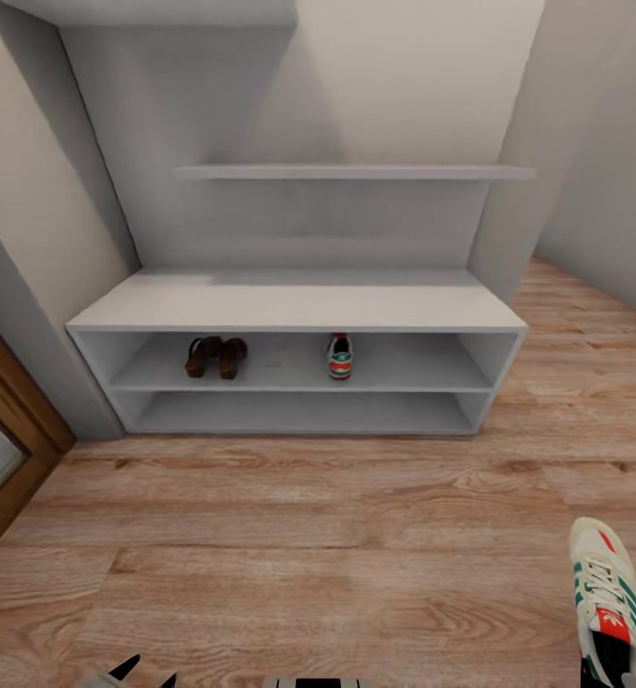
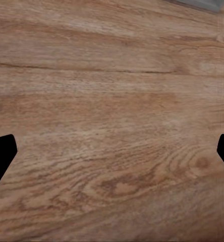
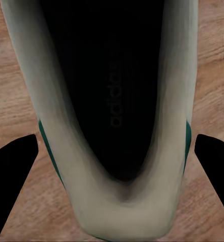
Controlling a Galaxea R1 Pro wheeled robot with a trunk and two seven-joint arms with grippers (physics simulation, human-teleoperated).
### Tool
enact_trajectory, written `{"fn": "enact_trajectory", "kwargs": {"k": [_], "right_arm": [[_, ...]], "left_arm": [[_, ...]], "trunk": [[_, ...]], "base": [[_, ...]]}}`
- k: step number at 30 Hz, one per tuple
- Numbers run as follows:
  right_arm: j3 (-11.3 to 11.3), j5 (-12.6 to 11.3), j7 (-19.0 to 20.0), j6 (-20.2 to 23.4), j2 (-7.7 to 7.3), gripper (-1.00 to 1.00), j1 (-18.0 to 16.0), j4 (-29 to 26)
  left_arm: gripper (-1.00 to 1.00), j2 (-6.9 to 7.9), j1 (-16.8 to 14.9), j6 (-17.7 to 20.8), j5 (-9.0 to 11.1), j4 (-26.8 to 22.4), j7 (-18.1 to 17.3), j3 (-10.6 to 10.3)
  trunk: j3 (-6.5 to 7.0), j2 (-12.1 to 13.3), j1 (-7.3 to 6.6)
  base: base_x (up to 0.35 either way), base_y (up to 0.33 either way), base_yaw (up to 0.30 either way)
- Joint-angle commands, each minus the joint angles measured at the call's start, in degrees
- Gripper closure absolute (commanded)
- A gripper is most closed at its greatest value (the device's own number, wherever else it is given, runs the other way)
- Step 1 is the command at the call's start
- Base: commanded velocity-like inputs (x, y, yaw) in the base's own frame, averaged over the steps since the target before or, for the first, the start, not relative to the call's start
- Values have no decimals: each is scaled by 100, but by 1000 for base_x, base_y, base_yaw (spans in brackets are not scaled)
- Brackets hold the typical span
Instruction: Pick up the two gym shoes and the two sandals from the corridor floor and place them onto the hallstand (shoe rack) in the corridor, making sure they are on the rack and not on the floor. Arrange them so the two gym shoes are next to each other and the two sandals are next to each other.
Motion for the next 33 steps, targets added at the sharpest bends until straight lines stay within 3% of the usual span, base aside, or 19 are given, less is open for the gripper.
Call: {"fn": "enact_trajectory", "kwargs": {"k": [1, 7, 10, 12, 14, 15, 16, 17, 20, 21, 25, 29, 31, 33], "right_arm": [[-23, 59, -10, -17, 2, 100, -5, -2], [56, 86, 2, -13, 12, 100, -5, 141], [618, 132, -9, 5, 103, 100, -5, 203], [1308, 151, -37, 37, 188, 100, -21, 206], [1767, 158, -50, 139, 273, 100, -101, 199], [1894, 159, -52, 214, 314, 100, -152, 195], [2104, 163, -56, 527, 429, 100, -325, 192], [2300, 171, -59, 1198, 628, 100, -669, 191], [2426, 176, -61, 2226, 855, 100, -1185, 193], [2491, 174, -67, 3312, 1089, 100, -1811, 201], [2521, 192, -180, 4008, 1395, 100, -2430, 226], [2547, 189, -707, 4215, 1607, 100, -2943, 261], [2818, 179, -1171, 4312, 1697, 100, -3552, 282], [2972, 166, -1254, 4621, 1697, 100, -3939, 280]], "left_arm": [[-100, 0, -5, -19, 16, 11, -24, 7], [-100, 30, 17, -97, 36, 11, -68, 40], [-100, 37, 20, -162, 35, 11, -84, 158], [-100, 67, 21, -181, 33, 11, -143, 277], [-100, 120, 21, -188, 40, 11, -258, 356], [-100, 137, 21, -189, 42, 11, -312, 379], [-100, 163, 21, -191, 42, 11, -473, 428], [-100, 187, 22, -193, 41, 11, -750, 517], [-100, 201, 22, -196, 37, 11, -1123, 685], [-100, 208, 22, -200, 25, 8, -1533, 942], [-100, 210, 22, -203, 4, 3, -1932, 1171], [-100, 211, 22, -199, -12, -16, -2168, 1249], [-100, 206, 6, -188, -18, -83, -2353, 1213], [-100, 204, -38, -130, -28, -109, -2620, 1206]], "trunk": [[-4, -2, -3], [-4, -2, -3], [-4, -2, -3], [-4, -2, -3], [-4, -2, -3], [-4, -2, -3], [-4, -2, -3], [-4, -2, -3], [-4, -2, -3], [-4, -2, -3], [-4, -2, -3], [-4, -2, -3], [-4, -2, -3], [-4, -2, -3]], "base": [[-79, 104, 0], [-7, 9, 0], [0, 0, 0], [0, 0, 0], [0, 0, 0], [0, 0, 0], [0, 0, 0], [0, 0, 0], [0, 0, 0], [0, 0, 0], [0, 0, 0], [0, 0, 0], [0, 0, 0], [0, 0, 0]]}}
